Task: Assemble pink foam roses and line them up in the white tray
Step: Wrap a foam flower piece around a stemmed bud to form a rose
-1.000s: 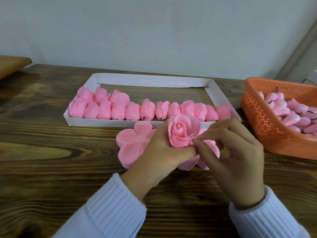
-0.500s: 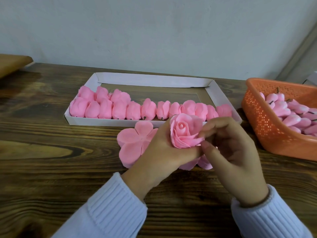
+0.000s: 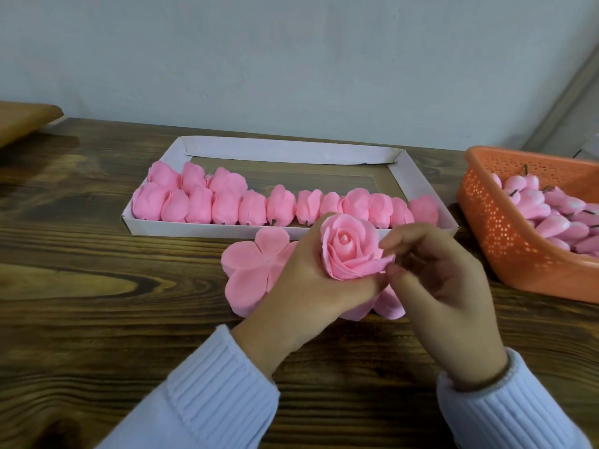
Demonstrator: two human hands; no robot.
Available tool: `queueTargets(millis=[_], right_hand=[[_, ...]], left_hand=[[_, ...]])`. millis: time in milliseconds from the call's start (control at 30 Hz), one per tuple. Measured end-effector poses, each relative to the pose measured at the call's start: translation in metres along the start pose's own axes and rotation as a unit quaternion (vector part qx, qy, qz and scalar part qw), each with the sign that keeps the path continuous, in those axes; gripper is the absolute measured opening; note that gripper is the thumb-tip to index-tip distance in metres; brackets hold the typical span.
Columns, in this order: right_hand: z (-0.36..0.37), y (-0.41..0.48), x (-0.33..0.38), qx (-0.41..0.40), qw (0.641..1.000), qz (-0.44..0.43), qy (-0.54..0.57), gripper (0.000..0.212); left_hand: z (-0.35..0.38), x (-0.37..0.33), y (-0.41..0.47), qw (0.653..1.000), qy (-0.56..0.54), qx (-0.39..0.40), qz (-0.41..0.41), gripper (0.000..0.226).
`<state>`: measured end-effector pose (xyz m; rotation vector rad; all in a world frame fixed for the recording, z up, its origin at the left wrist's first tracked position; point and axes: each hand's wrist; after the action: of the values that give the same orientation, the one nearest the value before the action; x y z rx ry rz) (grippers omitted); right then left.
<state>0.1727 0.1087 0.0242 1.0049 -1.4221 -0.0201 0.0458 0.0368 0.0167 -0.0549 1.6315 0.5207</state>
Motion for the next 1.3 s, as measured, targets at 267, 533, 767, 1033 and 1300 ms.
queueTargets(millis=[267, 533, 767, 1033, 1300], right_hand=[[-0.002, 0.002, -0.004, 0.029, 0.996, -0.071, -0.039, 0.02], [0.0, 0.001, -0.004, 0.008, 0.996, -0.081, -0.047, 0.015], [0.007, -0.001, -0.004, -0.057, 0.981, 0.136, 0.127, 0.008], [0.019, -0.005, 0.006, 0.14, 0.849, 0.38, 0.339, 0.033], [0.02, -0.004, -0.001, 0.129, 0.73, 0.456, 0.492, 0.021]], left_hand=[[0.0, -0.003, -0.003, 0.998, 0.006, 0.059, -0.009, 0.011], [0.002, -0.005, -0.004, 0.999, -0.002, 0.037, -0.007, 0.009], [0.003, -0.01, -0.005, 0.996, 0.048, -0.022, 0.065, 0.031], [-0.001, -0.016, -0.01, 0.996, 0.011, -0.016, 0.089, 0.019], [-0.001, -0.011, -0.006, 0.993, -0.071, -0.076, 0.056, 0.01]])
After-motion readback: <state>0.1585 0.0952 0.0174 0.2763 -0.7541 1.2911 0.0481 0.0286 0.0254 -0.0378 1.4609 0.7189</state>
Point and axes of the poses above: each hand's wrist, its own y-axis towards the middle knuckle, its own z-axis out of the palm, x = y × z, and after that the axes turned 9 degrees about y, right-handed
